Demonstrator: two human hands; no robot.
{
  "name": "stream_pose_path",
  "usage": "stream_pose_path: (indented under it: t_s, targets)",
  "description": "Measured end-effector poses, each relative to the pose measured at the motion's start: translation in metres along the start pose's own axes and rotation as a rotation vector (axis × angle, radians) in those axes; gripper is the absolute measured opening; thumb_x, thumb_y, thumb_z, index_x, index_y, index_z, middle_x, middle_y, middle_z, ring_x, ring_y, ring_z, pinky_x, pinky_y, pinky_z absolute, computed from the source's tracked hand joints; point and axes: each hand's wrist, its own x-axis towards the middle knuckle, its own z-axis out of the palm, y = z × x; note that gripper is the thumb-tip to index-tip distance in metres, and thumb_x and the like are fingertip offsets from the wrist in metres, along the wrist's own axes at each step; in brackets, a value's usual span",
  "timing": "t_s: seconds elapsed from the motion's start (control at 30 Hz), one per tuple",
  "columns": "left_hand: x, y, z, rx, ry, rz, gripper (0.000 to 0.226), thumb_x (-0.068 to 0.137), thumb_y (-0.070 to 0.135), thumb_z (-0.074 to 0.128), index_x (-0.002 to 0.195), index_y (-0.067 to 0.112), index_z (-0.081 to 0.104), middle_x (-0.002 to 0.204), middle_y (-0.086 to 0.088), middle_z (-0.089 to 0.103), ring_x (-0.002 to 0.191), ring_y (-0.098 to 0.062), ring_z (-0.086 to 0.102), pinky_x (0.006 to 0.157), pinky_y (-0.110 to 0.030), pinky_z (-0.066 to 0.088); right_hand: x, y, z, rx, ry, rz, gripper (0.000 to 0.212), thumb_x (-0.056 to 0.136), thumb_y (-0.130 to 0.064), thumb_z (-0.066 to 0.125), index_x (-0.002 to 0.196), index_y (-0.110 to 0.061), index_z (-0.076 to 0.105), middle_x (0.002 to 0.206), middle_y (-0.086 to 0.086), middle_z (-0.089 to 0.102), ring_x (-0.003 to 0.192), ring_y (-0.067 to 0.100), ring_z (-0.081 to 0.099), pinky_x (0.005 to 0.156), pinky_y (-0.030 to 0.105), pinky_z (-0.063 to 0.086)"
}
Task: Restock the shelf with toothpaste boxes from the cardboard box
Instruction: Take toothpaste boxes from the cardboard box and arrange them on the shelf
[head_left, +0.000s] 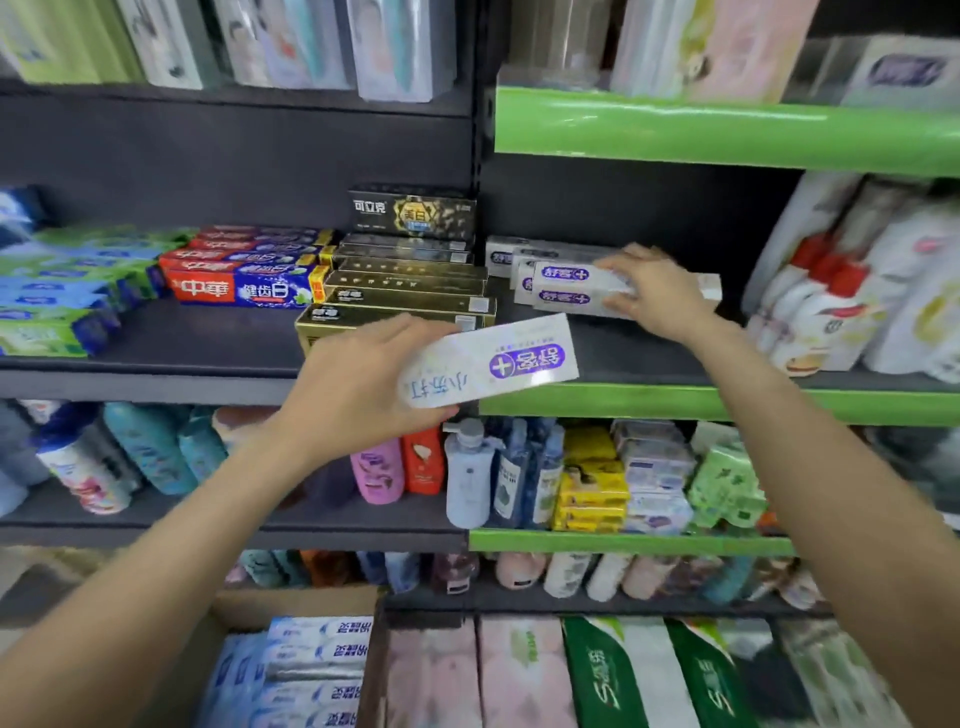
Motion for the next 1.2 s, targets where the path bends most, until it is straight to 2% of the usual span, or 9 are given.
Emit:
stream_pose_path:
  t_s: [0.13,0.27,0.37,0.43,0.53,0.63,0.77,0.93,1.2]
  targets:
    - [0.017,0.030,0.011,-0.097,0.012,-0.145,0.069,0.062,0.065,0.057,0.124,0.034,0.052,0.113,0.016,0.061,0.099,-0.010,0.061,0.069,-0.029,0.048,0.010,0.011,0.020,-0.031,-0.015,0.069,0.047,0.085,-0.017,0.062,0.131,-0.016,0.054,0.141,0.011,0.043,0.127,0.036,0.039,0.105,0.046,0.032]
    - [0.040,0.063,0.018,-0.298,0.036,-0.391,0.067,0.062,0.063,0.064,0.120,0.032,0.052,0.103,0.018,0.059,0.089,-0.006,0.056,0.069,-0.029,0.044,-0.061,-0.023,-0.005,0.658,0.441,0.131,0.024,0.092,-0.018,0.058,0.116,-0.016,0.060,0.112,0.006,0.061,0.100,0.020,0.061,0.089,0.028,0.047]
    - [0.068,0.081,0.033,-0.505,-0.097,-0.524,0.058,0.072,0.059,0.068,0.118,0.027,0.051,0.104,0.012,0.060,0.091,-0.010,0.058,0.077,-0.034,0.049,-0.118,-0.062,-0.026,1.167,0.278,0.248,0.021,0.096,-0.030,0.049,0.115,-0.023,0.054,0.098,-0.003,0.067,0.080,0.014,0.069,0.073,0.025,0.056]
    - [0.085,0.094,0.046,-0.679,-0.184,-0.556,0.050,0.075,0.061,0.064,0.111,0.026,0.055,0.105,0.009,0.062,0.092,-0.011,0.060,0.083,-0.035,0.050,-0.129,-0.071,-0.029,1.216,0.120,0.259,0.032,0.094,-0.039,0.047,0.123,-0.027,0.048,0.101,-0.008,0.066,0.082,0.012,0.070,0.070,0.024,0.057]
    - [0.099,0.120,0.061,-0.770,-0.311,-0.463,0.028,0.076,0.050,0.062,0.097,0.035,0.050,0.100,0.012,0.061,0.096,-0.012,0.061,0.084,-0.031,0.049,-0.118,-0.066,-0.028,1.081,0.062,0.297,0.034,0.092,-0.040,0.053,0.123,-0.027,0.048,0.110,-0.010,0.065,0.092,0.005,0.064,0.074,0.020,0.050]
    - [0.098,0.130,0.065,-0.919,-0.403,-0.258,0.051,0.080,0.037,0.069,0.124,0.035,0.045,0.118,0.017,0.058,0.110,-0.003,0.056,0.089,-0.021,0.048,-0.101,-0.041,-0.037,0.940,0.021,0.313,0.039,0.089,-0.032,0.062,0.125,-0.023,0.051,0.118,-0.007,0.062,0.098,0.008,0.060,0.079,0.024,0.045]
    - [0.089,0.106,0.059,-0.432,-0.220,-0.053,0.056,0.080,0.053,0.054,0.131,0.030,0.050,0.129,0.011,0.057,0.119,-0.008,0.051,0.097,-0.035,0.044,-0.078,-0.011,-0.064,0.613,-0.062,0.141,0.059,0.082,-0.028,0.071,0.135,-0.030,0.044,0.121,-0.008,0.061,0.101,0.009,0.059,0.084,0.023,0.045]
    - [0.071,0.053,0.047,-0.055,0.180,-0.152,0.038,0.084,0.042,0.046,0.111,0.023,0.064,0.107,0.003,0.067,0.104,-0.021,0.059,0.088,-0.036,0.043,-0.028,-0.005,-0.062,-0.007,-0.051,0.003,0.065,0.074,-0.030,0.076,0.130,-0.032,0.042,0.120,0.006,0.061,0.105,0.031,0.055,0.072,0.034,0.039]
    - [0.042,0.000,0.061,0.021,0.029,-0.251,0.058,0.085,0.059,0.034,0.118,0.020,0.063,0.123,0.000,0.063,0.117,-0.019,0.055,0.107,-0.046,0.029,-0.005,-0.013,0.015,-0.248,-0.004,0.008,0.060,0.077,-0.035,0.071,0.133,-0.032,0.049,0.145,0.007,0.032,0.132,0.030,0.023,0.105,0.044,0.020]
